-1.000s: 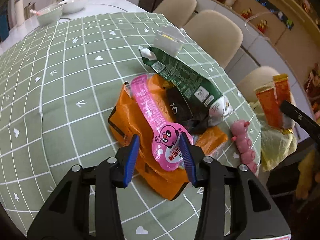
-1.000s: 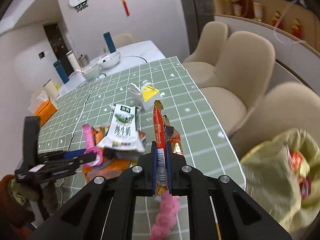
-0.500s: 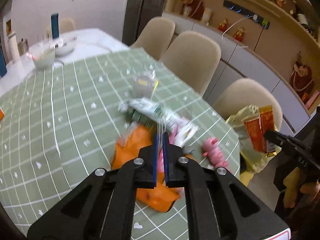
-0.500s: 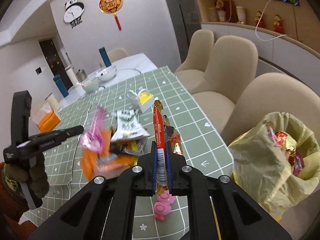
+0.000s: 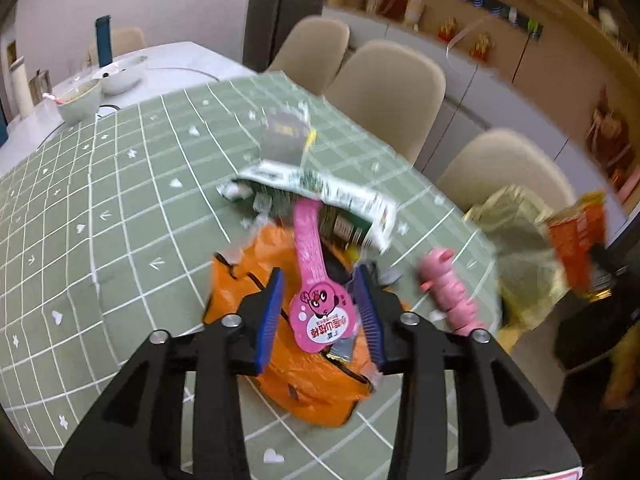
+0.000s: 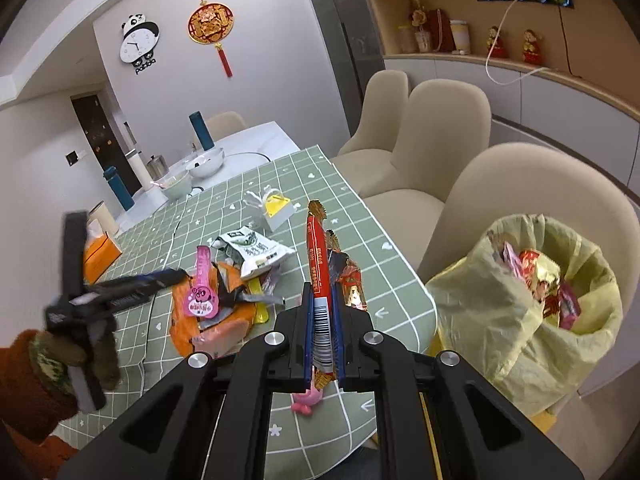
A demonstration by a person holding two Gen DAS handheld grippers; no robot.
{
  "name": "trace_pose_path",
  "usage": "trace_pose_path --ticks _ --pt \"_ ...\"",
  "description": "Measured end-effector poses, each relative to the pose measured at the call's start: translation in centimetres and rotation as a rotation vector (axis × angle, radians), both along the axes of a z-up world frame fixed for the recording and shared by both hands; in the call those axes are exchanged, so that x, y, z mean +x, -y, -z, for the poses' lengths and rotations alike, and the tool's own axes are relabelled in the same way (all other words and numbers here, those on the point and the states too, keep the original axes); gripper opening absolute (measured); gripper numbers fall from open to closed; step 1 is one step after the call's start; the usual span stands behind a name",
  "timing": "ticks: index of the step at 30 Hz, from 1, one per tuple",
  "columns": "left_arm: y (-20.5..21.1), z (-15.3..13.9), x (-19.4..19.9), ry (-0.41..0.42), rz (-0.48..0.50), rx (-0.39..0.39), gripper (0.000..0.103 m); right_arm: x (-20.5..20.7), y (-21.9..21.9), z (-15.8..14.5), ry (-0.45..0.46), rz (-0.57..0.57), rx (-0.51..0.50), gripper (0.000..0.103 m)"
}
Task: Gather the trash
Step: 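Grasp the red sausage stick with the right gripper while the left grasps the pink candy wrapper, then carry the sausage stick and candy wrapper to the lined bin and open both grippers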
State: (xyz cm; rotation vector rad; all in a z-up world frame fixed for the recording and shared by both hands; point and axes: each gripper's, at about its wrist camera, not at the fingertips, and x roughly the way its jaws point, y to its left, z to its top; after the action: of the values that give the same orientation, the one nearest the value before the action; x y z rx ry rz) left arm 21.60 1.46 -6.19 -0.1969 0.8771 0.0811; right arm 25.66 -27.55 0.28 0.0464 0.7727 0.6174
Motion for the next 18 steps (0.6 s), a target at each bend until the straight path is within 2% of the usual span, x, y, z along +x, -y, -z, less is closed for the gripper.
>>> trace_pose_path --ticks 3,5,7,8,12,18 --pt "0.7 2.2 1.5 -0.054 -0.005 0.035 0.037 -0.5 -0.2 0.2 0.01 -0.001 -0.012 0.01" --pt "0.5 3.4 2.2 -0.1 -0.015 0.015 0.03 -0.7 -0.2 0.3 0.017 0.002 -0.022 0.01" --pt "0.3 3.2 2.1 -0.096 -0.018 0.0 0.016 -0.8 0.0 0.4 0.02 0.01 -0.027 0.01" --pt "0.3 2.7 1.9 -0.087 -0.009 -0.01 0.016 -0.9 0.2 0.4 0.018 0.018 -0.025 0.01" --pt "0.4 -1.5 0.5 0.02 0.017 -0.025 0.016 -0.4 1.2 0.4 0.01 0.049 -0.013 0.01" --pt "1.4 -8.2 -0.5 0.2 0.065 -0.031 0.016 0.3 2.2 -1.7 0.072 0.055 -0.015 0.01"
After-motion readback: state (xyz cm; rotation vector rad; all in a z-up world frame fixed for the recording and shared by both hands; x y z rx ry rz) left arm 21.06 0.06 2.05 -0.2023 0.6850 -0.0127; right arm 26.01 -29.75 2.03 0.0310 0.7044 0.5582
